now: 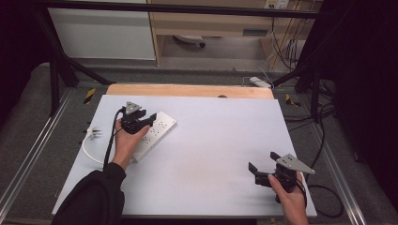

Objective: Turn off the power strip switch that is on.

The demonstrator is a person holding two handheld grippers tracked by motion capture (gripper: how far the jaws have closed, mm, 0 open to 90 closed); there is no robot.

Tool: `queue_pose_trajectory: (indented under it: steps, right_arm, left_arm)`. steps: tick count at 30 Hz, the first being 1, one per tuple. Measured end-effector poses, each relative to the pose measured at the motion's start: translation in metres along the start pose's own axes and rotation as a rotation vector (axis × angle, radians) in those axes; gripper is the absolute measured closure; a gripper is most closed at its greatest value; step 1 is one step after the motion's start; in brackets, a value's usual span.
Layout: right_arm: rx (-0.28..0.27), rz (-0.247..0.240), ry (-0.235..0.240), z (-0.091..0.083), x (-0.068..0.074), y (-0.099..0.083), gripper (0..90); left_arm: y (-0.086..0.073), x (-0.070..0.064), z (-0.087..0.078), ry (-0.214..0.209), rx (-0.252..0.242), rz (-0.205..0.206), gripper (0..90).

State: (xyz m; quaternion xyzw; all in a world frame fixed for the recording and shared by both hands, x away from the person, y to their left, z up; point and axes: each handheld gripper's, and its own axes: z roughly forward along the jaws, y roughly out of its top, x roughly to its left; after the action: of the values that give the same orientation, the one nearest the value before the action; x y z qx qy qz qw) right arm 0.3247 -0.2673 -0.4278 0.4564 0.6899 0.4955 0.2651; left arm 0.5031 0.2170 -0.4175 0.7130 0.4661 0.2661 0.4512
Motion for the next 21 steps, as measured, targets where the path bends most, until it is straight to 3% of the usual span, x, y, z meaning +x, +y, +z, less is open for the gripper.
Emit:
queue_pose_trajectory:
  steps: [13,21]
  right_arm:
    - [0.003,0.0,0.001,0.0007,-0.0001,-0.0001,2.3]
    - [0.004,0.0,0.002,0.0009,-0.0002,-0.0002,2.3]
  left_arm:
    - [0.0016,-0.0013,0.0009,0.001,-0.028,-0.02,11.9]
    - [0.0036,-0.0038,-0.0006,-0.011,-0.049,-0.018,6.9]
